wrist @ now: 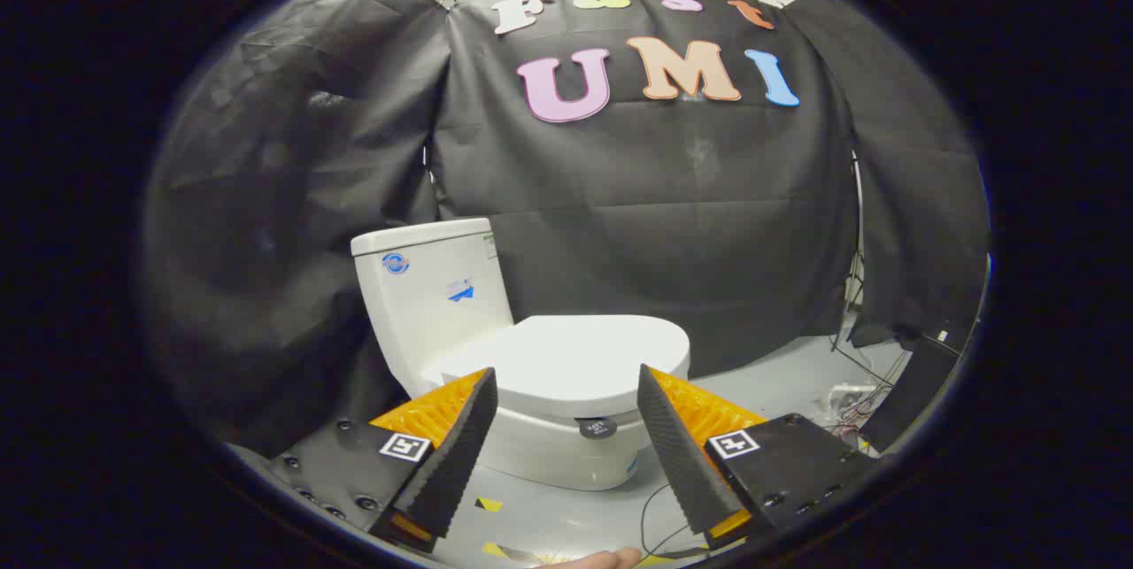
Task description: Open the toilet lid.
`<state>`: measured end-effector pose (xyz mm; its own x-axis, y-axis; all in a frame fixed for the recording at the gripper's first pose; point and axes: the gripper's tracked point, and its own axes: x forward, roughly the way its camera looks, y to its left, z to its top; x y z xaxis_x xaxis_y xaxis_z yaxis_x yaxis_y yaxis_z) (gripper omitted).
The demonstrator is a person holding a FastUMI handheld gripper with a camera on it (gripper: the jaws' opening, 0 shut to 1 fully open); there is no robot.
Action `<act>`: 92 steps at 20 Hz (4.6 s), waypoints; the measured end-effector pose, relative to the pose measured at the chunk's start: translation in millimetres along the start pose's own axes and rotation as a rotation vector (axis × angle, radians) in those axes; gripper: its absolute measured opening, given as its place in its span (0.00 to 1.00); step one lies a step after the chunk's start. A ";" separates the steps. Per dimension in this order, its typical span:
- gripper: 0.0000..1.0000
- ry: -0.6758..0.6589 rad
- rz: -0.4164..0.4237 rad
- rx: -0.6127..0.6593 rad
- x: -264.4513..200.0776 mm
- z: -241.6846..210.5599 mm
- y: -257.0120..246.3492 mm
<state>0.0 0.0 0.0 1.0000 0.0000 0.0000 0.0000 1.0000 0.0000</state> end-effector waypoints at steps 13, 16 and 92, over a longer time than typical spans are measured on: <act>0.98 0.002 -0.024 0.001 5.7 -14.5 -5.7; 0.98 0.000 -0.030 0.030 12.5 -23.8 -9.0; 0.01 0.243 -0.305 0.874 159.1 -1.0 63.0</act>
<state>159.1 63.0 -1.0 0.9296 -0.1625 -0.3307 0.3588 0.6032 0.7123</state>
